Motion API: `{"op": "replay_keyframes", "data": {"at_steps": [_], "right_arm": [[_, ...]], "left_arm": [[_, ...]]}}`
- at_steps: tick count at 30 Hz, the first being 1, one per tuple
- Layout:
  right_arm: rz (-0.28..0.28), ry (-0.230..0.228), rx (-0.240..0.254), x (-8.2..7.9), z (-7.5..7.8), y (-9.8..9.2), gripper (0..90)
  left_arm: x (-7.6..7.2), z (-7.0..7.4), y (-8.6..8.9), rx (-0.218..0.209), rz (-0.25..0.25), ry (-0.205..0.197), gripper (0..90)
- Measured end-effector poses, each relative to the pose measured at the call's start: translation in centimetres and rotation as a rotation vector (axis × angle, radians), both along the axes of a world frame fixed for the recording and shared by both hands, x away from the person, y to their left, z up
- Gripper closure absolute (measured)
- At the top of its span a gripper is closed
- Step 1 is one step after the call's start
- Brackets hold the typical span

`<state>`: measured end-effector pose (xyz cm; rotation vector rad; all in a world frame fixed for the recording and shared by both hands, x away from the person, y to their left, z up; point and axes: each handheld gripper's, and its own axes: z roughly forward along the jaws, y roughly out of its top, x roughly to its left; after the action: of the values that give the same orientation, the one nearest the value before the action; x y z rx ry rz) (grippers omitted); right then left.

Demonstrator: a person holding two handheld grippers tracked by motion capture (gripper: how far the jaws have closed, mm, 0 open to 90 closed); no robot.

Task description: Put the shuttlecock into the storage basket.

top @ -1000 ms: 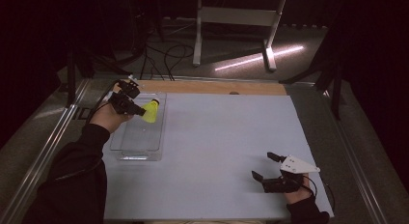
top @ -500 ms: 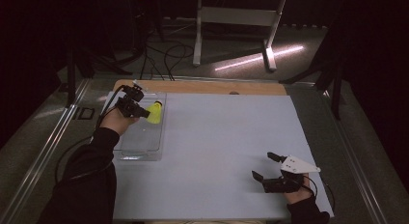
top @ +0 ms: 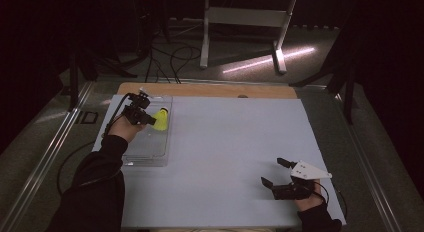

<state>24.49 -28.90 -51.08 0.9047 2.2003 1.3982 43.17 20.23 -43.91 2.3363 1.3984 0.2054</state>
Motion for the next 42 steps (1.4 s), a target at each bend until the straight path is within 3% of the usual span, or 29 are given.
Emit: {"op": "replay_keyframes", "data": {"at_steps": [16,30,31,35,42], "right_arm": [[0.002,-0.002,-0.001,0.0,0.0,0.0,8.8],[0.001,0.001,-0.003,0.0,0.0,-0.1,8.8],[0.001,0.001,-0.004,0.0,0.0,-0.1,8.8],[0.000,0.000,-0.003,0.0,0.0,-0.1,8.8],[0.000,-0.001,-0.004,0.0,0.0,0.0,8.8]], "left_arm": [[0.4,-1.8,-0.2,0.008,0.009,0.050,90.0],[0.5,-3.0,-1.2,0.065,0.003,0.130,89.0],[0.5,-3.2,-1.4,0.069,-0.008,0.149,87.2],[0.3,-2.9,-1.6,0.082,-0.017,0.161,59.7],[-0.3,-0.7,-1.5,0.107,-0.012,0.108,28.6]]}}
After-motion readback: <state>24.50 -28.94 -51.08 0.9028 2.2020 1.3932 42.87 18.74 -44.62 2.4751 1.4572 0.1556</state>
